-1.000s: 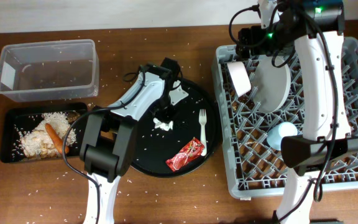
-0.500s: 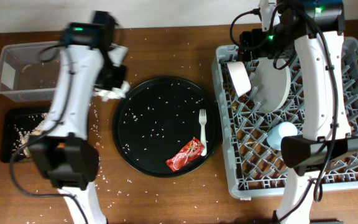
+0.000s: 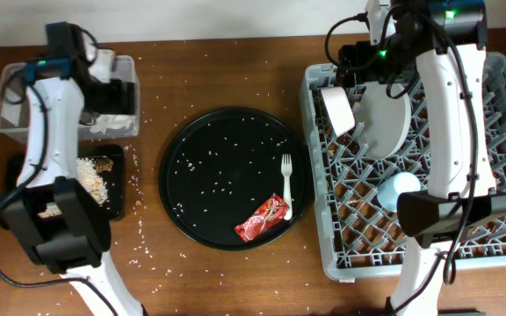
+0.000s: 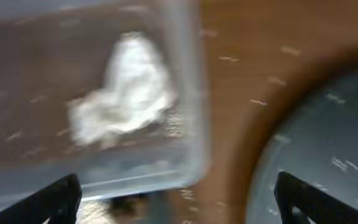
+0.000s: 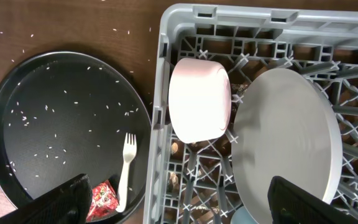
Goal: Sort waste into correct bins and load items into the dishwasher rack
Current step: 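Grasp the red wrapper with the left gripper and drop it in the clear bin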
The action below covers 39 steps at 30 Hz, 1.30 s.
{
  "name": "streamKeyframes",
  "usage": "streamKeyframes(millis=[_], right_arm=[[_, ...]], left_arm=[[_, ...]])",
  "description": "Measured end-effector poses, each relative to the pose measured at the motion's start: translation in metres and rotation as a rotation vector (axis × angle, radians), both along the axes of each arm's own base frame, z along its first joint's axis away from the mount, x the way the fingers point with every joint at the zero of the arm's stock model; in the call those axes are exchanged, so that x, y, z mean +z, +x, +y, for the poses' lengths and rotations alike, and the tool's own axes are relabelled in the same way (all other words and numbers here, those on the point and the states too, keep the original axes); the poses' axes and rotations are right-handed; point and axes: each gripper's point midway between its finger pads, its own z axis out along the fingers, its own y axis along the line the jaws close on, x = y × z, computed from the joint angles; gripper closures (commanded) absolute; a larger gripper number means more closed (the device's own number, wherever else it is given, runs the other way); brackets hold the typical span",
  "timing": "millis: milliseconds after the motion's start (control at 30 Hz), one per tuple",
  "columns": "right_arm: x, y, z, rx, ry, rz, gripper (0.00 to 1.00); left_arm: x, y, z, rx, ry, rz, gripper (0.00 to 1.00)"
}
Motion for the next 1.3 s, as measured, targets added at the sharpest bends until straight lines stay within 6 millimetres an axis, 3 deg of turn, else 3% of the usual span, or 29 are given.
streamKeyframes(millis=[33, 67, 100, 133, 233, 333, 433, 567, 633, 733, 1000, 1133, 1300], right_arm=[[0.0, -0.001, 0.0, 0.0, -0.001, 0.004, 0.11], [-0.001, -0.001, 0.0, 0.001, -0.001, 0.006, 0.1], [-0.001, -0.002, 0.0, 0.0, -0.001, 0.008, 0.1], [-0.001, -0.002, 0.0, 0.001, -0.001, 0.01, 0.1], [-0.001, -0.003, 0.0, 0.001, -0.002, 0.015, 0.1], [-0.002, -0.004, 0.0, 0.001, -0.002, 0.018, 0.1], [-0.002, -0.004, -0.002, -0.002, -0.009, 0.019, 0.06], [-0.003, -0.004, -0.004, -0.008, -0.024, 0.018, 0.06], [-0.003, -0.004, -0.005, -0.008, -0.026, 0.021, 0.06], [-0.003, -0.004, -0.005, -0.009, -0.027, 0.021, 0.06], [-0.003, -0.005, -0.005, -0.008, -0.027, 0.022, 0.06], [-0.003, -0.004, -0.005, -0.009, -0.027, 0.021, 0.06], [-0.004, -0.006, -0.005, -0.009, -0.028, 0.028, 0.06]], left_arm=[[0.0, -0.008, -0.031, -0.089, -0.052, 0.033, 0.05], [-0.002, -0.025, -0.052, -0.154, -0.082, 0.103, 0.07], [-0.002, -0.051, -0.085, -0.251, -0.109, 0.194, 0.07], [0.002, -0.062, -0.121, -0.351, -0.127, 0.216, 0.07], [0.003, -0.096, -0.195, -0.545, -0.139, 0.278, 0.07], [-0.017, -0.129, -0.233, -0.646, -0.131, 0.36, 0.07], [-0.054, -0.16, -0.268, -0.754, -0.107, 0.409, 0.07], [-0.089, -0.183, -0.282, -0.838, 0.017, 0.424, 0.07], [-0.096, -0.189, -0.292, -0.875, 0.044, 0.405, 0.07], [-0.109, -0.197, -0.292, -0.888, 0.059, 0.417, 0.07], [-0.113, -0.188, -0.297, -0.89, 0.054, 0.368, 0.08], [-0.126, -0.203, -0.288, -0.889, 0.058, 0.424, 0.09], [-0.128, -0.219, -0.3, -0.935, 0.059, 0.441, 0.11]])
